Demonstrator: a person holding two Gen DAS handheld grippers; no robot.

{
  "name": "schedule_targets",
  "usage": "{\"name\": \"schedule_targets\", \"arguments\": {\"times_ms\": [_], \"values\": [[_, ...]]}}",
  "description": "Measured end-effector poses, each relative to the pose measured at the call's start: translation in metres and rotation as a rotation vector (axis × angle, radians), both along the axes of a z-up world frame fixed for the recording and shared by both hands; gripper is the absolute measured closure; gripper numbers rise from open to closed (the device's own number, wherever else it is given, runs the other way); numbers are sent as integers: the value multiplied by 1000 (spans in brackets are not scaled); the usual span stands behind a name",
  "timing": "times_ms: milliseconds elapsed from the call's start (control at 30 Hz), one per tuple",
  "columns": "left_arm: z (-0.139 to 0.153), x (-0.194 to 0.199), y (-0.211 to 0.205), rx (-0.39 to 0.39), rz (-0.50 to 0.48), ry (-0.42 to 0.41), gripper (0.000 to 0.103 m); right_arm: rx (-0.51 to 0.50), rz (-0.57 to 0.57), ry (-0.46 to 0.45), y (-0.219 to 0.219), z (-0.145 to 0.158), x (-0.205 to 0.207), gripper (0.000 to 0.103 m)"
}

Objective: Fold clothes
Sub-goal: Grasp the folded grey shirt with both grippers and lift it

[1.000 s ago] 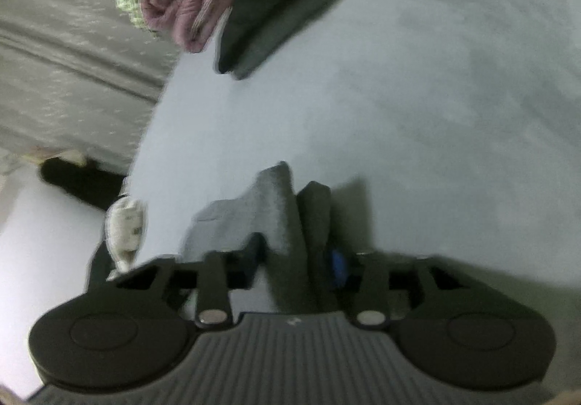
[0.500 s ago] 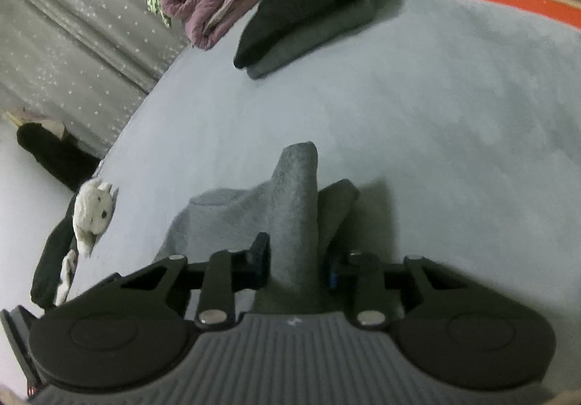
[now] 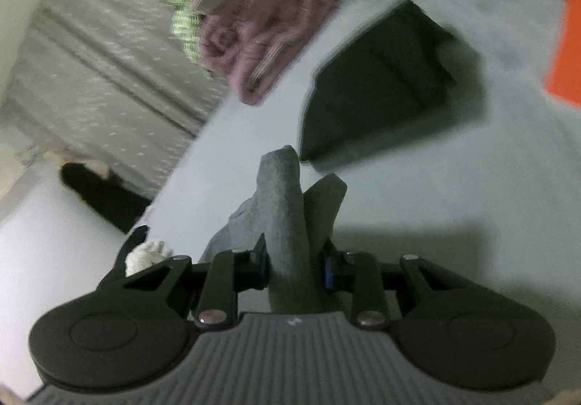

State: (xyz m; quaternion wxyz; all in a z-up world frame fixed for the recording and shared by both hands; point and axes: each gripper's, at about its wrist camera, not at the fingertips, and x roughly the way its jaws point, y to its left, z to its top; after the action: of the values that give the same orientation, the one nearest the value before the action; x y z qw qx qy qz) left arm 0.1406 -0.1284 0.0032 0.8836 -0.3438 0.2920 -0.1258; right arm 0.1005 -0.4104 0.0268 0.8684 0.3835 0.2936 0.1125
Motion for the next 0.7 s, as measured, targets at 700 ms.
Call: {"name": "schedule_targets", "arguments": {"times_ms": [700], "values": [[21,165,-134,14,-131,-117,82,17,-34,-186,-124,11,121,73]]}}
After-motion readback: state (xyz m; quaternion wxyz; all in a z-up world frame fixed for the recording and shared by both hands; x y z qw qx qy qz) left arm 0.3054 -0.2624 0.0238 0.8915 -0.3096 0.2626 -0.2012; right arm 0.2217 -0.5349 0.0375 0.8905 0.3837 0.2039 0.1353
